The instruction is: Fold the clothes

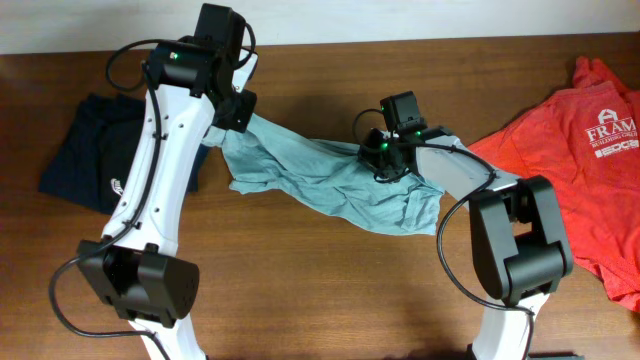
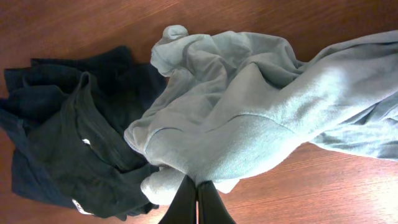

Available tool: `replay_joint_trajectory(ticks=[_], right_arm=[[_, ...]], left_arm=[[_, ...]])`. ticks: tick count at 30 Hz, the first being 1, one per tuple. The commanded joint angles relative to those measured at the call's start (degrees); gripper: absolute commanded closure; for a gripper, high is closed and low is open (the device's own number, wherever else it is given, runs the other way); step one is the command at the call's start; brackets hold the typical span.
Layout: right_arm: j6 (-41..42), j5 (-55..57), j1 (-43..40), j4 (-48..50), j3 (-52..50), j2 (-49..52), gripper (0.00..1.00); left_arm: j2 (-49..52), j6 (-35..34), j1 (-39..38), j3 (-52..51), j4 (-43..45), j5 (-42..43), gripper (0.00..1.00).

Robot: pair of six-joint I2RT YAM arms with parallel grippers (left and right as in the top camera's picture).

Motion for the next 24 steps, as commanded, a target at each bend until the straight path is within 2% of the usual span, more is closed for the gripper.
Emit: replay_joint_trajectory(ticks=[1, 6, 14, 24], right_arm=[[-1.77, 0.24, -0.7, -0.17, -0.17, -0.76, 0.95], [-9.46, 1.01, -3.48, -5.31, 1.14, -5.75, 0.96], [-21.86, 13.29, -10.1, -17.29, 3.91, -20.9, 0.96], [-31.82, 16.61, -16.85, -19.3, 4.07, -43.52, 0.96]], left_arm=[[-1.01, -0.5, 0.02, 1.22, -0.24, -0.28, 1.0], [-1.4, -0.5, 0.07, 1.4, -0.15, -0.55, 1.0], [-4.35, -0.55, 0.09, 7.26, -1.22, -2.43, 0.99], [-13.18, -0.5, -0.76, 21.92, -4.7, -2.36, 0.99]])
